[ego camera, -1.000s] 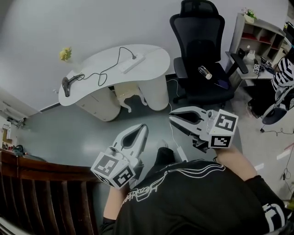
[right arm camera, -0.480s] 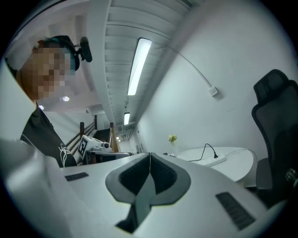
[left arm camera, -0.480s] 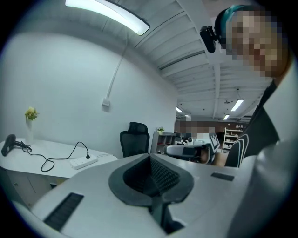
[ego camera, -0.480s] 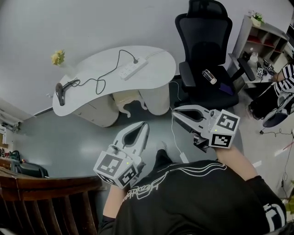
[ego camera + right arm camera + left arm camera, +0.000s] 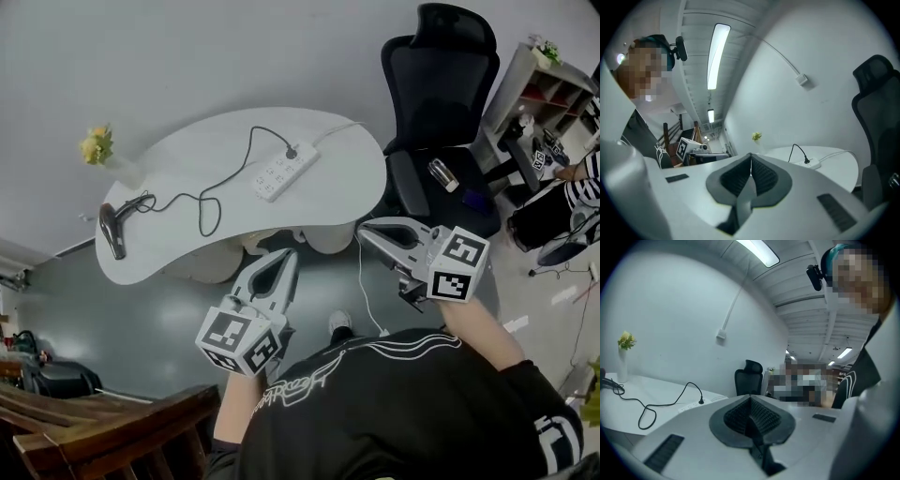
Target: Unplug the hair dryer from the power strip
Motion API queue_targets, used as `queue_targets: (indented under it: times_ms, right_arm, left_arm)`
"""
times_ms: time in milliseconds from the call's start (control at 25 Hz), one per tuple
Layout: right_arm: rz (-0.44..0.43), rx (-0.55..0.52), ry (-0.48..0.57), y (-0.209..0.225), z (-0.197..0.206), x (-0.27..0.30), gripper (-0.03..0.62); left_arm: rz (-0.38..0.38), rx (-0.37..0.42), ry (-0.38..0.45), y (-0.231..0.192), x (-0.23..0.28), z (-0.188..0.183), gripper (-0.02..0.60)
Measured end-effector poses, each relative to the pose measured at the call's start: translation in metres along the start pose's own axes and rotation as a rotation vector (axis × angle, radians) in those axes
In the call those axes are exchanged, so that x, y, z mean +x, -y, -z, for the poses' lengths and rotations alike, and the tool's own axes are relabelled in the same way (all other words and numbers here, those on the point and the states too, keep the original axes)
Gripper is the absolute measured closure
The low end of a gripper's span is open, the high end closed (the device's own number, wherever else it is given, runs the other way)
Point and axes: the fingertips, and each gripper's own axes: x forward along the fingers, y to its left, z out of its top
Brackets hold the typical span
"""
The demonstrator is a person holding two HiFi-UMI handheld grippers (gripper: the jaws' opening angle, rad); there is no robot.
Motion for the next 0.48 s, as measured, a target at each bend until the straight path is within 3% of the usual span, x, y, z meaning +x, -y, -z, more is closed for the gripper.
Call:
queue_targets:
  times_ms: [240,480]
  right_arm:
    - [0.019,0.006,-0.031,0.042,-0.014,0.068,0.597]
    - [0.047,0.014,-0.036,0.074,-0.019,0.083,0.597]
  left_arm:
    - [0.009,-0.009,-0.016,-0.084,0.028,-0.016,0.577]
    - [0.016,-0.016,-0.023,-0.121,0.057,-0.018,0.577]
